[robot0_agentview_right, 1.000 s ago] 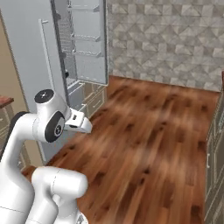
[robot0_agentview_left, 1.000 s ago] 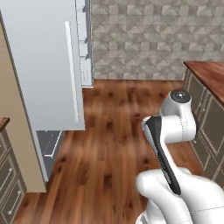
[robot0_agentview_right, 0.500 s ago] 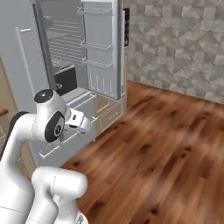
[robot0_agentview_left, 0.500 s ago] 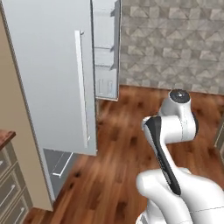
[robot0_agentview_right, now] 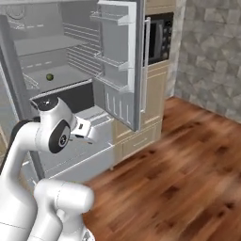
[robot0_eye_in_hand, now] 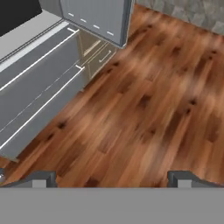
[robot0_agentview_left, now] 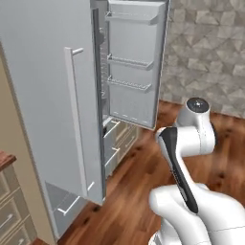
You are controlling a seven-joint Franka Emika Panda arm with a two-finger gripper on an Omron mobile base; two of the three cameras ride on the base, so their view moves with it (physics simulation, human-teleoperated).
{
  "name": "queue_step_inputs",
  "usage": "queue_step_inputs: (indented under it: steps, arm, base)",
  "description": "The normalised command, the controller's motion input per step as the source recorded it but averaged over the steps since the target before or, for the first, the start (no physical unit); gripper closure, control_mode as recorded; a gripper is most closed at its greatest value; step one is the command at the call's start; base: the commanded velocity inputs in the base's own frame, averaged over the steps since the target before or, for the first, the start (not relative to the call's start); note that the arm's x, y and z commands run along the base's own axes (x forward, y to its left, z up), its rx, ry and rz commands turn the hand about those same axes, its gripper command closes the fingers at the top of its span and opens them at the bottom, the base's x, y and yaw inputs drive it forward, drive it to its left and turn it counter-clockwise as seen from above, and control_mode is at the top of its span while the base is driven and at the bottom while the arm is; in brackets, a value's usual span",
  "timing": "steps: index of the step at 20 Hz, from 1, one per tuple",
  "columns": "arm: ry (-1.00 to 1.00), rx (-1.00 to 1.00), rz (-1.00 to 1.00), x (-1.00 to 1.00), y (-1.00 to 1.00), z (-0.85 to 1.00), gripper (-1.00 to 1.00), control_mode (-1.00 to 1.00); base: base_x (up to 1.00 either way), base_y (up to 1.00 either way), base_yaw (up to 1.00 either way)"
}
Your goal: Take the cheese, fish, and avocado from the fridge and place them on the plate on the dining counter to create an appetizer plate.
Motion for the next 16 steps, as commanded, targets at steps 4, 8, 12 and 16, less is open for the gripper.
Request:
queue_step_inputs:
  steps: [4,8,12,16]
  arm:
    - [0.0,0.0,0.0,0.0,0.0,0.0,-1.0,1.0]
    - [0.0,0.0,0.0,0.0,0.0,0.0,-1.0,1.0]
    - [0.0,0.0,0.0,0.0,0.0,0.0,-1.0,1.0]
    - [0.0,0.0,0.0,0.0,0.0,0.0,-1.0,1.0]
  base:
    - [0.93,-0.42,0.55]
    - [0.71,-0.34,0.59]
    - [0.53,-0.19,0.63]
    - [0.65,-0.27,0.63]
